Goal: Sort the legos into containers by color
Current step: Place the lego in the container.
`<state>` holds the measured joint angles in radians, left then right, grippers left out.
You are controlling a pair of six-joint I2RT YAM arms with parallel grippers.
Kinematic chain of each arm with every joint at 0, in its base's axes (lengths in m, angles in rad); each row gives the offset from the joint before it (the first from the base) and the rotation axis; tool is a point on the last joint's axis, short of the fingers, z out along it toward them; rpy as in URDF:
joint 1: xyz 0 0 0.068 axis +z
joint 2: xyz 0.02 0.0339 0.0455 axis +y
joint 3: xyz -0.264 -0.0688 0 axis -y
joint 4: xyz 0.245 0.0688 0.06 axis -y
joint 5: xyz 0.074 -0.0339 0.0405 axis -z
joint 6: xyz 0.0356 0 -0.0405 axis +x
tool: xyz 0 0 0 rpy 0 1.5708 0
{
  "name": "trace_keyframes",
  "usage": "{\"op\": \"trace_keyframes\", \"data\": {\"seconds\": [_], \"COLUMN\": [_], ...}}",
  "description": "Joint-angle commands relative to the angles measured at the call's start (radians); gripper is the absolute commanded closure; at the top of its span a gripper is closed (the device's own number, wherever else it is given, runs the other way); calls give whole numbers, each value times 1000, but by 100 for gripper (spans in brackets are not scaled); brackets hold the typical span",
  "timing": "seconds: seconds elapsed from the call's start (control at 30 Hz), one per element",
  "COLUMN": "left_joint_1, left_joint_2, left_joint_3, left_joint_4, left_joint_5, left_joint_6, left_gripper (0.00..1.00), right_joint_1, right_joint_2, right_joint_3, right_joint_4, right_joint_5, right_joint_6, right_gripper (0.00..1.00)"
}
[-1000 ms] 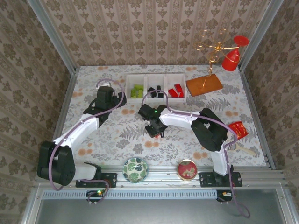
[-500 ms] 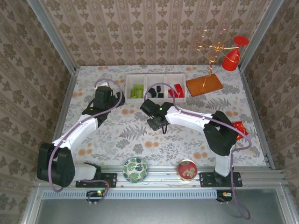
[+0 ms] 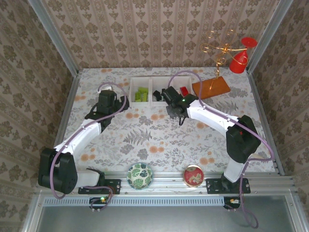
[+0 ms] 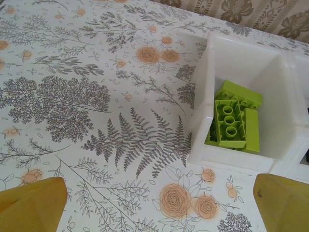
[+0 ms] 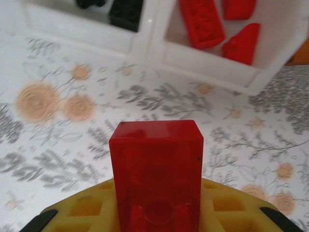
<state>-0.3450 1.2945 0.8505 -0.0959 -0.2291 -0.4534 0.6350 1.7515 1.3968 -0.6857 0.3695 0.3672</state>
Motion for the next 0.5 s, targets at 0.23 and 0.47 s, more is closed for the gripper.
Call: {"op": "trace_keyframes", "data": {"seconds": [0.23,0.47], "left_joint_1": [11,12], "left_joint_2": [-31,-34], "left_joint_3": [-10,-10], "left_joint_4": [10,4], "left_joint_5": [10,12], "left_joint_6": [-15,-13], "left_gripper": [0,0], "right_joint_1": [-117,-145], "right_joint_2": [61,205], "right_joint_3": [94,235], "right_joint_4": [77,106], "right_joint_5": [104,141], "right_joint_6": [-35,-100], "right_gripper": [80,80]}}
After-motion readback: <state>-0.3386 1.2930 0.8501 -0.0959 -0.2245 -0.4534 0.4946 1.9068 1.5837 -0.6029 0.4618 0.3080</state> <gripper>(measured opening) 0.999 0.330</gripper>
